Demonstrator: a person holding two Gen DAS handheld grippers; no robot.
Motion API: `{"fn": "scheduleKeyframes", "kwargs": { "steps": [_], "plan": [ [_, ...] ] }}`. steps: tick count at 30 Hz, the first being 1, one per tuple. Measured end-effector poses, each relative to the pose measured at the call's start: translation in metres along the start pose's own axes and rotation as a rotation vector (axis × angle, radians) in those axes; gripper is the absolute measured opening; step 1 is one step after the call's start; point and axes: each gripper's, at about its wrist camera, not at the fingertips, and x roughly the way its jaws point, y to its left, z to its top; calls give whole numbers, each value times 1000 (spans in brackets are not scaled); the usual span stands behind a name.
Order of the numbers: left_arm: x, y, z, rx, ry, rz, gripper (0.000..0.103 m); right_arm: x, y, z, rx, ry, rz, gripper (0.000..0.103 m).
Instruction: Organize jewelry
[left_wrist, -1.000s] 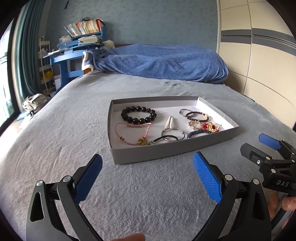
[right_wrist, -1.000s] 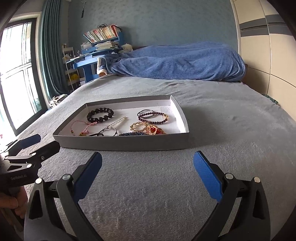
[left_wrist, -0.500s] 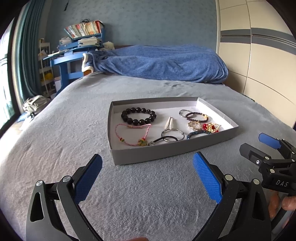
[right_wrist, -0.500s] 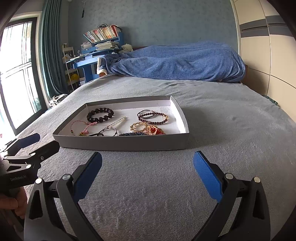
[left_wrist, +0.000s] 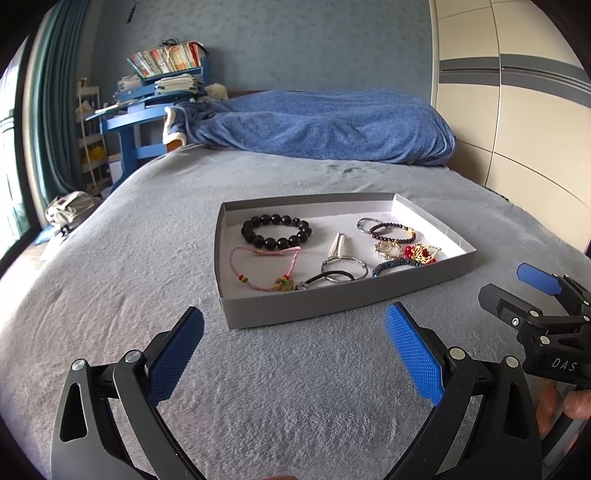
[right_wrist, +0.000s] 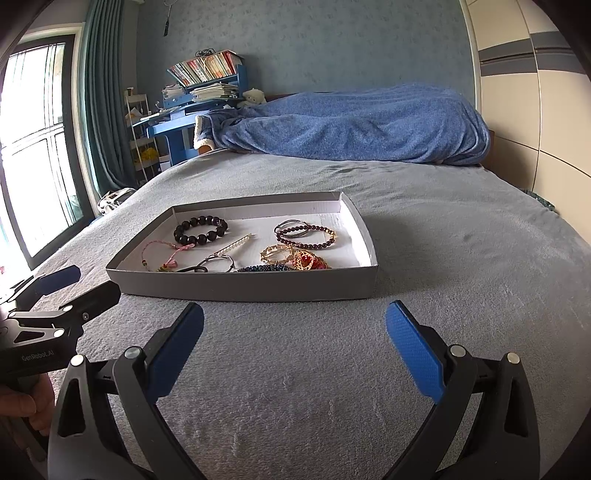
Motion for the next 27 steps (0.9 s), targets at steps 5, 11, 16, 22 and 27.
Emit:
{"fn": "scheduleKeyframes", "kwargs": {
  "steps": [5,11,16,22,27],
  "plan": [
    [0,0,0,-2,-1,0,98,0,0,0,0,0,0,98],
    [0,0,0,-2,0,0,98,-1,0,1,-2,-2,0,98],
    [-1,0,0,0,-2,1,98,-1,0,2,-2,-3,0,98],
    [0,-2,1,3,-1,2,98,-4,-1,3,-3,-7,2,98],
    [0,-1,1,0,0,1,98,-4,-1,3,-4,-8,1,98]
  ]
}}
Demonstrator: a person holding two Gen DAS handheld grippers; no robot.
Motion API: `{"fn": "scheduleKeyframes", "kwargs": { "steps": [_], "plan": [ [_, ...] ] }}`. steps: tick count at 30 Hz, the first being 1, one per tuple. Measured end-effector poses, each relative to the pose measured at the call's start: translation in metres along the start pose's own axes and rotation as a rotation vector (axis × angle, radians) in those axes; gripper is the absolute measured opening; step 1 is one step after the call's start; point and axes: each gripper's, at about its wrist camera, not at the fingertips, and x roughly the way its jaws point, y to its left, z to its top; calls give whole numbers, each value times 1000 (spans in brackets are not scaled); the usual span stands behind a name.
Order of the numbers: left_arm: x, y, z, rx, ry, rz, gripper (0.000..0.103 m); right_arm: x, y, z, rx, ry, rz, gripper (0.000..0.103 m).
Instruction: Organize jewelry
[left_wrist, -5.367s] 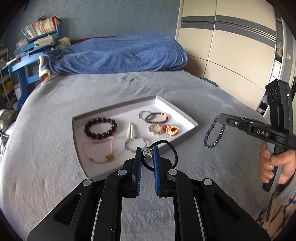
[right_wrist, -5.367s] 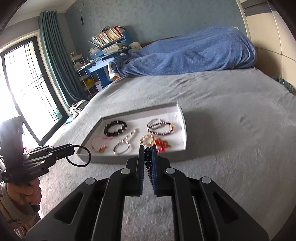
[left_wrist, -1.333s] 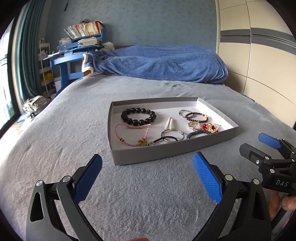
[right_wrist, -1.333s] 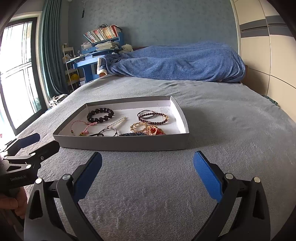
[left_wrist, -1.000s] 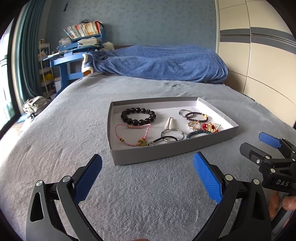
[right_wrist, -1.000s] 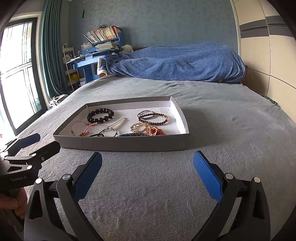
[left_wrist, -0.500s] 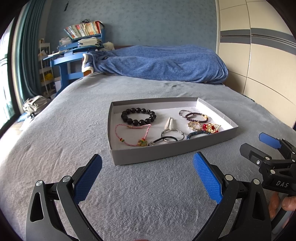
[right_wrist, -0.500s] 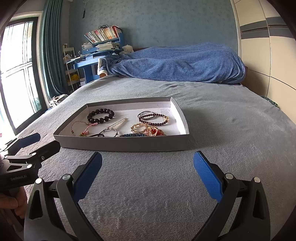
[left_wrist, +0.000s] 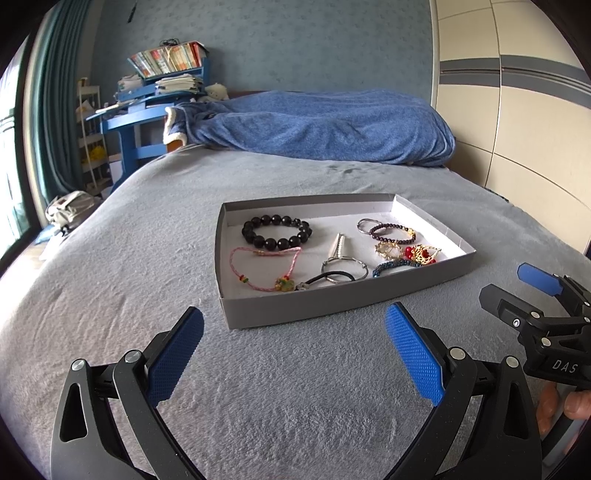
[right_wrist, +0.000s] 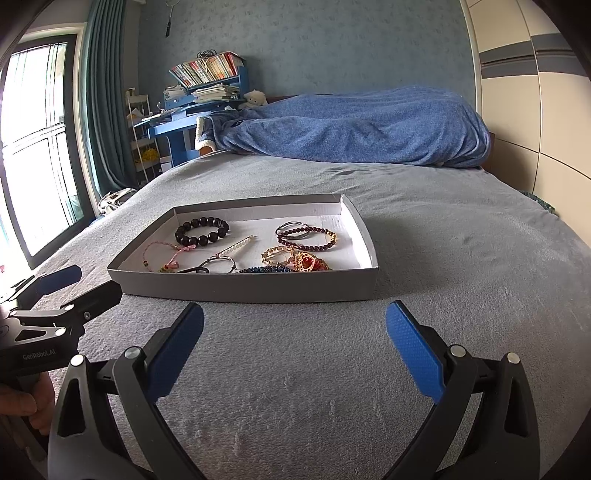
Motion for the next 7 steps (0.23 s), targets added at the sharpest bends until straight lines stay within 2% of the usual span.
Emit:
{"fn": "scheduleKeyframes", "kwargs": {
  "steps": [7],
  "plan": [
    [0,1,0,-4,2,0,98,0,0,0,0,0,0,98]
  ]
}}
